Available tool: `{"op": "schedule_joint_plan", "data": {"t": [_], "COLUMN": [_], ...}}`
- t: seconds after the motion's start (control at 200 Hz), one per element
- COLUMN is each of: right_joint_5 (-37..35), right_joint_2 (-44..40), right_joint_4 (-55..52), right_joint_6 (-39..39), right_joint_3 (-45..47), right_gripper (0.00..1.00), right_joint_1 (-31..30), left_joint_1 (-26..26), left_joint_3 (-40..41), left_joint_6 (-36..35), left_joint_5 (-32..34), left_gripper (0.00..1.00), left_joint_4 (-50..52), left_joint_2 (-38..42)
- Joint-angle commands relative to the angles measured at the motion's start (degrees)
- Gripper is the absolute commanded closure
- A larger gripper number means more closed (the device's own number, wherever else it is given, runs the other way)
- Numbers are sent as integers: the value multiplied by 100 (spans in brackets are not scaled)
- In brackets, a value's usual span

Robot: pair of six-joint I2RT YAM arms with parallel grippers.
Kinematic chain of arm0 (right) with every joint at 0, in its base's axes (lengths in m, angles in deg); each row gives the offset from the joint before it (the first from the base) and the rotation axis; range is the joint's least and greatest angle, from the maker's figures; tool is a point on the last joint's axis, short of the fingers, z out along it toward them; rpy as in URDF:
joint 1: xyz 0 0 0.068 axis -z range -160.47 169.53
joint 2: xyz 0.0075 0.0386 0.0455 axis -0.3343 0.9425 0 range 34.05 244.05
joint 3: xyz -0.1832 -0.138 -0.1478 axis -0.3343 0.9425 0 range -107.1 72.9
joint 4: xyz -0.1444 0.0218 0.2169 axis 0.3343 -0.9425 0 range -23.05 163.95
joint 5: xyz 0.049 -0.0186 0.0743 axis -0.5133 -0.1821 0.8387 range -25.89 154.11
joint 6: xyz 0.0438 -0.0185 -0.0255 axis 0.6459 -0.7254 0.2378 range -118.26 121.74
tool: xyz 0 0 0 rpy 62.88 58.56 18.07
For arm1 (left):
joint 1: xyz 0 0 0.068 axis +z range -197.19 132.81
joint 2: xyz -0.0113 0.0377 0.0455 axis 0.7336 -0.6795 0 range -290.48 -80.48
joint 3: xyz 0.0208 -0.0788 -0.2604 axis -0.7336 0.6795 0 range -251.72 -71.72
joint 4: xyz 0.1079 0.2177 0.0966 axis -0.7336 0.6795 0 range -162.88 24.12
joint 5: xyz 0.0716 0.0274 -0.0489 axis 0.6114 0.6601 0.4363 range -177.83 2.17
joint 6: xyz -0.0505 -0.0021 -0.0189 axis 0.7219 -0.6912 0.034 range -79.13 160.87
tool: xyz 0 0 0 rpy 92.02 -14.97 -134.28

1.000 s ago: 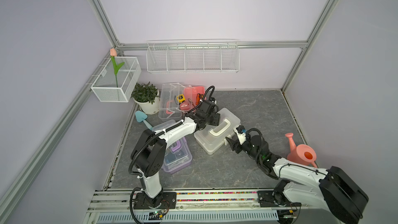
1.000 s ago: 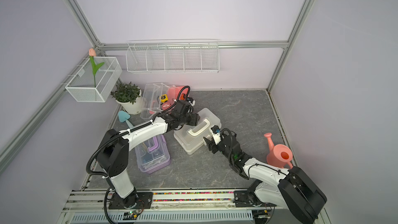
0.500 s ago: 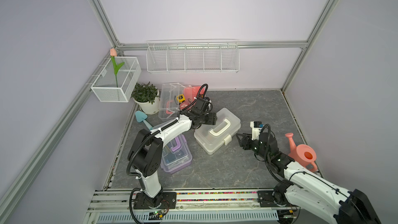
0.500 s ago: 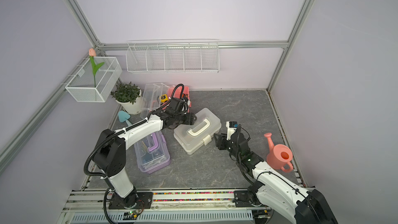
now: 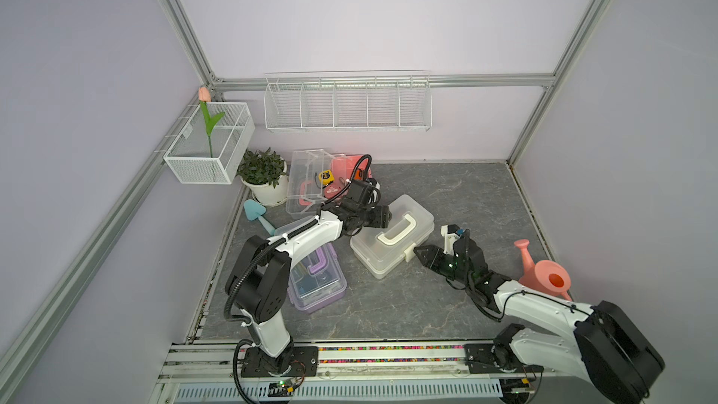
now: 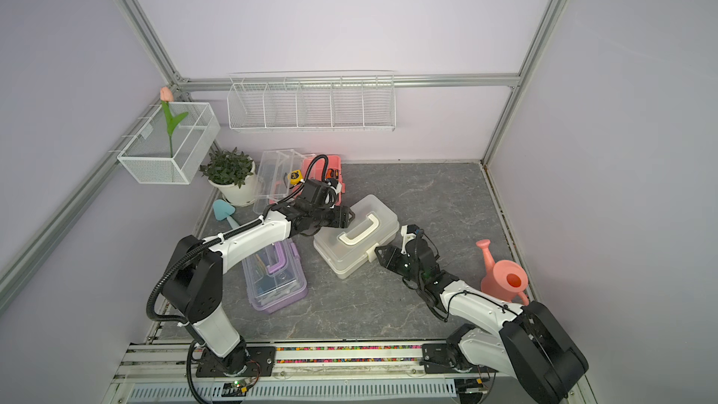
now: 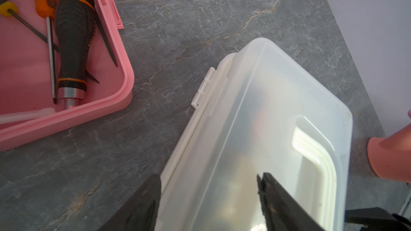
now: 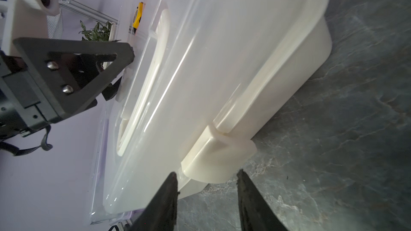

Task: Close toolboxes
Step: Fasten the toolbox latch on the toolbox.

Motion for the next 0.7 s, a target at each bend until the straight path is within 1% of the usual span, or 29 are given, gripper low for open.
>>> {"op": "schedule_joint_plan", "data": {"t": [0.0, 0.375, 0.535, 0.695], "right_joint_5": [108, 75, 74, 86], "right_joint_2": [196, 861, 1148, 1423], "right_joint_4": [591, 1600, 1903, 2427], "right_joint_6": [468, 547, 563, 623], "right_joint_3": [110, 180, 205, 263], "right_gripper": [54, 56, 57, 58], "right_joint_1": [-78, -111, -109, -103], "left_joint_1": [-60, -61, -60, -63], "left_joint_3": [196, 157, 180, 334], "left_joint_6": [122, 88, -16, -80], "left_joint_5": [-190, -358, -555, -795], "left_gripper": [29, 34, 37, 42], "left_joint_4": [590, 578, 506, 249], "left_joint_2": [-183, -329, -468, -552]}}
